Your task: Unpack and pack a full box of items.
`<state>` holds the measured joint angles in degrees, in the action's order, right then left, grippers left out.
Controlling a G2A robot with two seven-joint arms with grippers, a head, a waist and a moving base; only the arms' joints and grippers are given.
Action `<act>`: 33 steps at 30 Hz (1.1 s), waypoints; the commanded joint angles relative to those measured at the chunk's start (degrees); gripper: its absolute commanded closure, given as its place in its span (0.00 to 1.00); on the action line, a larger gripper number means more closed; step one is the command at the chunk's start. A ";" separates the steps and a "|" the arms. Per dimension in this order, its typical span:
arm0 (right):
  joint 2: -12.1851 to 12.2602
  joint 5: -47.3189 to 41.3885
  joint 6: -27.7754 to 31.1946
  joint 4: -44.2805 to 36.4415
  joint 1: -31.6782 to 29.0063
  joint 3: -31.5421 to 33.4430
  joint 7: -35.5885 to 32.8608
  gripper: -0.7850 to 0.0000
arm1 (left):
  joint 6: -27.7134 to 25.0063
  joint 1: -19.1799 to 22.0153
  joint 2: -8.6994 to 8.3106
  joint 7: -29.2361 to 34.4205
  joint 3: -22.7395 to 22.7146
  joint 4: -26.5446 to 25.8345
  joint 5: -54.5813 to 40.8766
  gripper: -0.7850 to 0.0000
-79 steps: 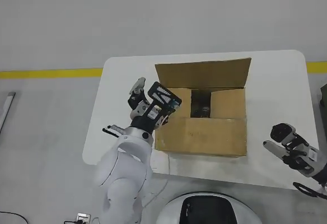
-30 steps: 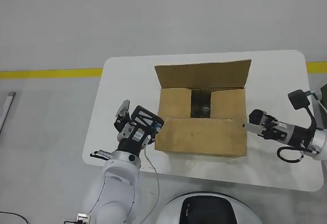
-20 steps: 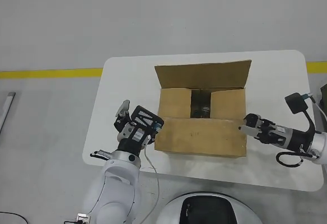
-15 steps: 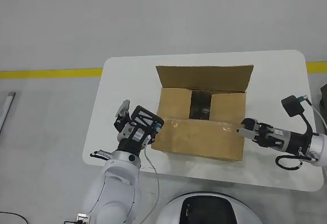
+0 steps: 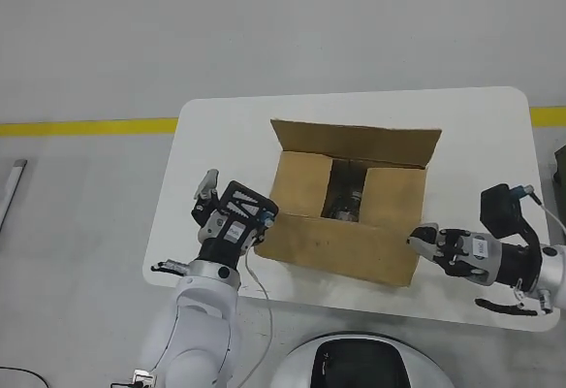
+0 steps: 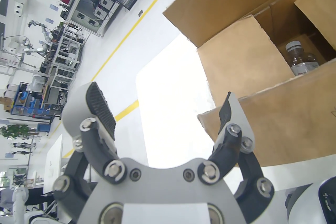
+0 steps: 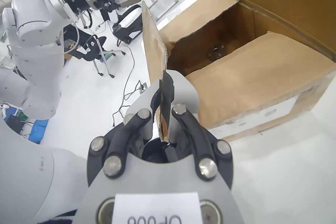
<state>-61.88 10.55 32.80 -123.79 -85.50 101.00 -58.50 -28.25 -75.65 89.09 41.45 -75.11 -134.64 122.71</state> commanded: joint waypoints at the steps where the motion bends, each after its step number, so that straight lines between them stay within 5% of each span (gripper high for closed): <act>1: 0.07 1.55 2.19 -0.76 -0.52 -0.16 1.64 1.00 | 0.48 0.82 -0.04 -0.18 -0.20 0.00 -0.25 0.00; 17: 1.08 10.68 13.06 -2.60 -1.58 -1.41 9.09 0.99 | -4.09 6.73 0.05 4.39 10.46 2.80 2.89 0.00; 25: 1.76 9.89 15.09 -1.19 -1.48 -1.56 11.31 0.97 | -8.58 8.31 -0.34 2.61 10.97 4.21 4.50 0.00; 33: 2.65 4.84 15.69 0.42 -1.11 -2.92 11.04 0.69 | -12.62 8.84 -0.48 3.43 11.31 4.40 2.77 0.00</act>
<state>-59.31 16.61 48.73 -123.63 -86.64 98.25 -47.81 -40.61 -66.85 88.62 44.66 -63.83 -130.13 125.67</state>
